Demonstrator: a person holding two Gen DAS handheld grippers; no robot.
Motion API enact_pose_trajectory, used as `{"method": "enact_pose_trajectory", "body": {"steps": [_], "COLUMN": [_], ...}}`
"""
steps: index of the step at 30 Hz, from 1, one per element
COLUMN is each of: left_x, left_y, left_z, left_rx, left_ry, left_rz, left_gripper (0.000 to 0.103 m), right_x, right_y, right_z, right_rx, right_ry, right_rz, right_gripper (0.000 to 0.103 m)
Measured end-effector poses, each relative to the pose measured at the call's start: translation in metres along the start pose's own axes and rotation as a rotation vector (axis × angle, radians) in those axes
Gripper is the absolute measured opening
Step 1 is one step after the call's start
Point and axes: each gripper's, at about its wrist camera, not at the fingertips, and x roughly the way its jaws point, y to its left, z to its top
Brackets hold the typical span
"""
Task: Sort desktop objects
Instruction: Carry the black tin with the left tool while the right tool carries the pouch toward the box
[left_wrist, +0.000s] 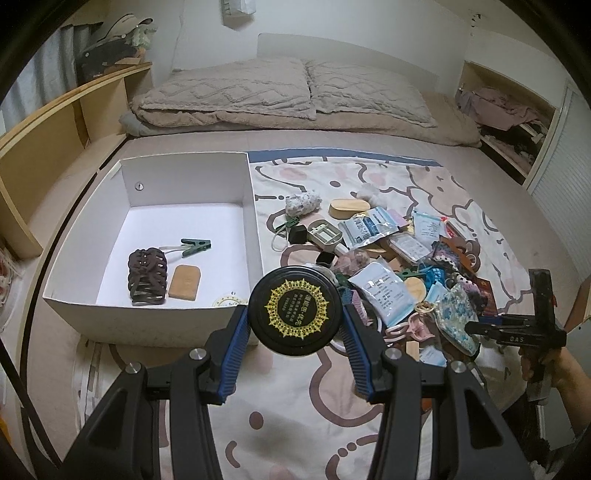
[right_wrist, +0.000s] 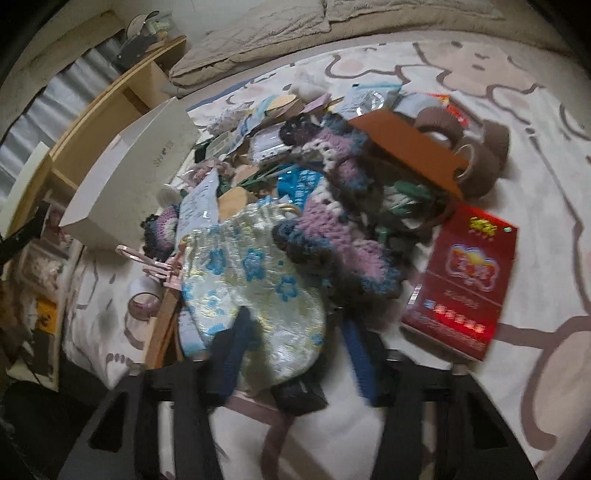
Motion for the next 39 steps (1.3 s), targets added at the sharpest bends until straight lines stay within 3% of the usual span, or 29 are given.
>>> {"method": "enact_pose_trajectory", "body": {"steps": [3,4,26,33,39], "left_x": [-0.001,-0.001,-0.022,-0.026,-0.032], "left_y": [-0.001,-0.002,0.006,0.018,0.043], "left_z": [-0.001,-0.001,-0.001,0.005,0.009], "left_rx": [0.006,0.007,-0.009,-0.038,-0.104], "left_ry": [-0.002,-0.002,-0.064,-0.086,-0.116], "left_rz": [-0.001,-0.002,0.035,0.070,0.116], "left_gripper": [0.050,0.050,0.050,0.050,0.050], "right_x": [-0.006,-0.010,-0.111,-0.113,-0.093], "right_y": [0.009,0.012,0.093,0.142,0.189], "right_z": [0.001,0.002,0.077,0.098,0.114], "right_rx": [-0.033,-0.041,-0.255,-0.356,-0.423], "right_ry": [-0.027,-0.039,-0.325,-0.360,-0.369], "right_rz": [-0.007,-0.010,-0.103,-0.071,0.007], "right_gripper": [0.008,0.005,0.003,0.003,0.003]}}
